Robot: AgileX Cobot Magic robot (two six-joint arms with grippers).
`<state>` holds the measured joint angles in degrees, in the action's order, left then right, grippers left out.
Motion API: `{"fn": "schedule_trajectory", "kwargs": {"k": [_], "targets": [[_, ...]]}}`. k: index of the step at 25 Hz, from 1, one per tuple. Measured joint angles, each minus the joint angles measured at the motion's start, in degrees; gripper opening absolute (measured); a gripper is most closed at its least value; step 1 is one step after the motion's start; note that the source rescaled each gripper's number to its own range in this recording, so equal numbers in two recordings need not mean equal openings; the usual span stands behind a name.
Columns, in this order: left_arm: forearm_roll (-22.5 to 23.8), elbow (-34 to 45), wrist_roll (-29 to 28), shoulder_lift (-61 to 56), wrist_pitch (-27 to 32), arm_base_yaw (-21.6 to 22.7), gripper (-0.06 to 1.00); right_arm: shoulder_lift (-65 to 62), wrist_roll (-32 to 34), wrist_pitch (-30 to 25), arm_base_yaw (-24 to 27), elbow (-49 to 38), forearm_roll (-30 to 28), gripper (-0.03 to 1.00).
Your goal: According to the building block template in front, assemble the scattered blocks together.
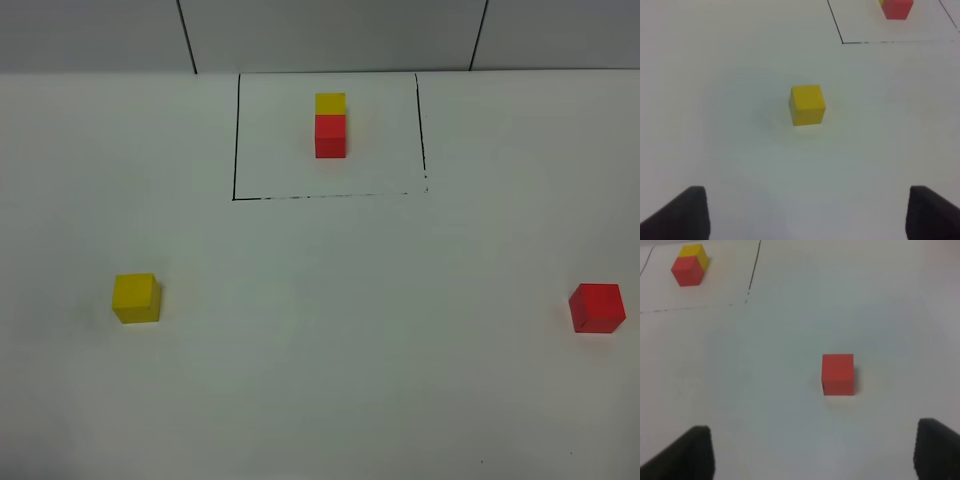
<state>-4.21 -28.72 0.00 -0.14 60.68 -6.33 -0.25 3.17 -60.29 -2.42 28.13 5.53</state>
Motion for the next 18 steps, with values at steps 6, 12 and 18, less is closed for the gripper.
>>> {"fn": "schedule_trajectory", "kwargs": {"k": [6, 12, 18], "targets": [[0.00, 0.00, 0.00, 0.00, 0.00, 0.00, 0.68, 0.00, 0.00, 0.00, 0.00, 0.00, 0.00, 0.76], [0.00, 0.00, 0.00, 0.02, -0.06, 0.00, 0.68, 0.00, 0.00, 0.00, 0.00, 0.00, 0.00, 0.76], [0.08, -2.97, -1.59, 9.55, 0.48, 0.00, 0.68, 0.00, 0.00, 0.00, 0.00, 0.00, 0.00, 0.76]]}}
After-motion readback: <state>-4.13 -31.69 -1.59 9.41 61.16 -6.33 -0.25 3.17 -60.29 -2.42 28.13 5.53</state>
